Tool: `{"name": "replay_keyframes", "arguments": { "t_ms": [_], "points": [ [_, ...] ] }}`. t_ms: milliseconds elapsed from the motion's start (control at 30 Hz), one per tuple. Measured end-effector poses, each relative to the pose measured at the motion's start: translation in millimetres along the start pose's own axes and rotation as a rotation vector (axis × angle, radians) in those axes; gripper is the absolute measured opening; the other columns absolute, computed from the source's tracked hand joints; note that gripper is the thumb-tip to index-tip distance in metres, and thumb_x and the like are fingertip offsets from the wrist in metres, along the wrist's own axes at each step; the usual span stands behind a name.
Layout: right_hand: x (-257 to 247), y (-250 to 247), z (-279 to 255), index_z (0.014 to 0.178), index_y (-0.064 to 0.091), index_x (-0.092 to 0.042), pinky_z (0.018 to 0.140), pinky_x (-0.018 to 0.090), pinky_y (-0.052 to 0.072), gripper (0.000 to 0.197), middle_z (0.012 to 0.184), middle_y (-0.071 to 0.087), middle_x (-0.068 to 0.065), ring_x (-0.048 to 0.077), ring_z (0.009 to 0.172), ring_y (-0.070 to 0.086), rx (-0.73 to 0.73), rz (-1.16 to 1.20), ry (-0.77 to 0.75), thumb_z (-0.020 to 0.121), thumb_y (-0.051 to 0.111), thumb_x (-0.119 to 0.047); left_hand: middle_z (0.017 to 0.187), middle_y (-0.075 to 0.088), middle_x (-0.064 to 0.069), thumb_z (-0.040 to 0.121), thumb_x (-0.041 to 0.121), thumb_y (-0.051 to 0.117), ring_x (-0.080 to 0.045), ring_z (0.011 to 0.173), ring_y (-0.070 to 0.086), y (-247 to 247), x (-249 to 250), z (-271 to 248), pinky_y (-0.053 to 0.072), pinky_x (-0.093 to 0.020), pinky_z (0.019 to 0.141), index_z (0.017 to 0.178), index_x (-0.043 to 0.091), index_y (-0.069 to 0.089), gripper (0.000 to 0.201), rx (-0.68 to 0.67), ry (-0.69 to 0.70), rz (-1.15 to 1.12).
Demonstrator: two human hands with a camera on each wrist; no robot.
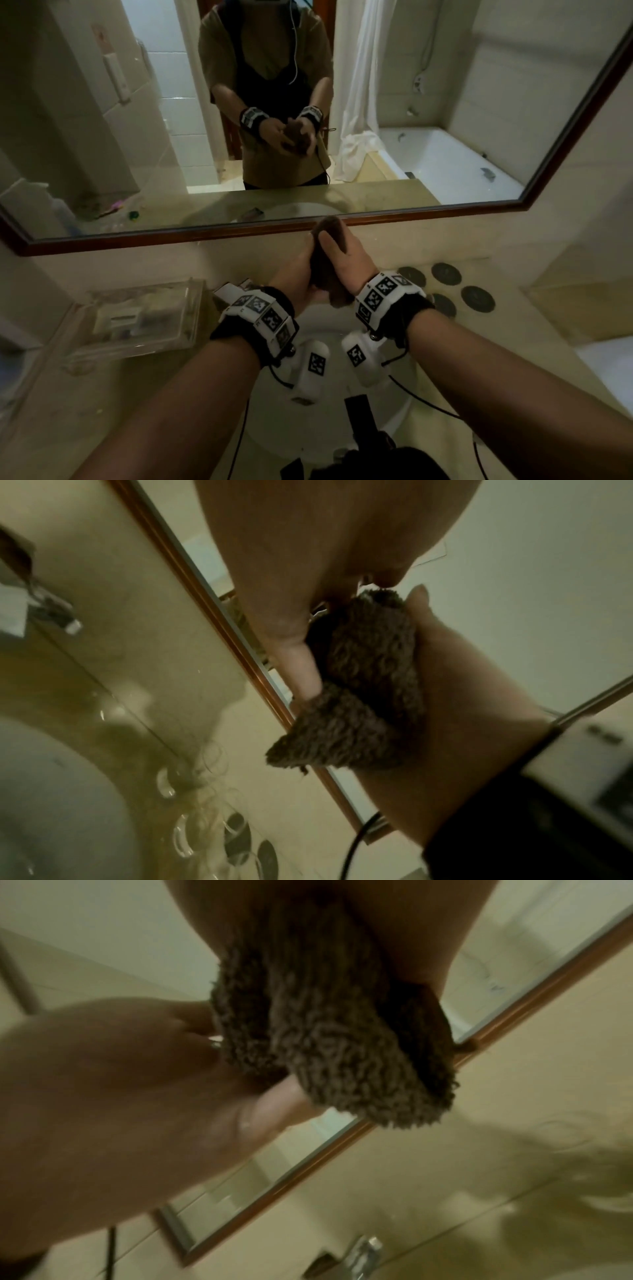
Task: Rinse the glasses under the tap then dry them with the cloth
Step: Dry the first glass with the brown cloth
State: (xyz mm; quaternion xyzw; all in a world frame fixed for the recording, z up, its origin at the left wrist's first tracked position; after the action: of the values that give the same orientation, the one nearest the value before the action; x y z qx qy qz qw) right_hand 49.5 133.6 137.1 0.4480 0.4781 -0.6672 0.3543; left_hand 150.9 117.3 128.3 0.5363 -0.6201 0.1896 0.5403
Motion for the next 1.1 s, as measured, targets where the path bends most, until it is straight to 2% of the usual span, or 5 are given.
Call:
{"name": "replay_keyframes", "arguments": {
  "t_ms": [100, 433, 700, 833, 1100],
  "points": [
    [20, -30, -1, 0.122, 0.053, -0.029, 0.09, 0.03, 0.044, 0.053, 0.115, 0.062, 0.005, 0.019, 0.104, 0.059, 0.035, -0.058, 0.051, 0.078, 0.057, -0.058, 0.14, 0.051, -0.009, 0.092, 0.071, 0.013, -0.035, 0.129, 0.048, 30, -5, 8, 0.045, -0.054, 0.093, 0.136, 0.025, 0.048, 0.072, -0.174, -0.11, -0.047],
    [118, -189, -20, 0.121, 0.058, -0.013, 0.093, 0.038, 0.049, 0.039, 0.109, 0.065, 0.008, 0.025, 0.101, 0.061, 0.285, 0.075, 0.292, 0.084, 0.07, -0.019, 0.151, 0.041, -0.002, 0.085, 0.078, 0.003, -0.029, 0.135, 0.041, 162, -77, 71, 0.029, -0.044, 0.11, 0.148, 0.03, 0.038, 0.086, -0.225, -0.235, 0.462],
    [202, -286, -37, 0.124, 0.057, -0.015, 0.094, 0.041, 0.047, 0.039, 0.116, 0.063, 0.013, 0.03, 0.107, 0.059, 0.292, -0.097, 0.444, 0.087, 0.067, -0.023, 0.148, 0.042, -0.007, 0.087, 0.053, 0.061, -0.027, 0.136, 0.04, 200, -175, 118, 0.036, -0.043, 0.11, 0.145, 0.019, 0.039, 0.071, -0.35, 0.043, 1.263],
    [218, -304, -38, 0.126, 0.054, -0.009, 0.078, 0.018, 0.035, 0.041, 0.114, 0.061, 0.01, 0.022, 0.101, 0.055, 0.245, -0.181, 0.439, 0.089, 0.065, -0.023, 0.162, 0.007, -0.007, 0.089, 0.046, 0.064, -0.024, 0.149, 0.01, 206, -212, 134, 0.018, -0.037, 0.118, 0.155, 0.024, 0.004, 0.092, -0.4, -0.059, 1.494],
    [227, -328, -38, 0.122, 0.057, -0.013, 0.073, 0.017, 0.035, 0.035, 0.096, 0.057, -0.001, 0.014, 0.087, 0.052, 0.18, -0.208, 0.435, 0.089, 0.064, -0.021, 0.154, 0.02, -0.013, 0.08, 0.051, 0.067, -0.035, 0.138, 0.03, 222, -251, 157, 0.03, -0.04, 0.114, 0.151, 0.028, 0.018, 0.089, -0.383, -0.085, 1.739]
  ]
}}
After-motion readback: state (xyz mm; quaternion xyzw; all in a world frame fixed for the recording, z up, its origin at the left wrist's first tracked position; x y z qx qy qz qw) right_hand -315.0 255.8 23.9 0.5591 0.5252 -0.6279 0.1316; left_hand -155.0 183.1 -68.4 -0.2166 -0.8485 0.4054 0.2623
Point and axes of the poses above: each hand's wrist, its own z-axis towards the middle knuckle, its own y-axis out of the palm, x = y × z, the point moved 2 cm from there along z, towards the middle knuckle
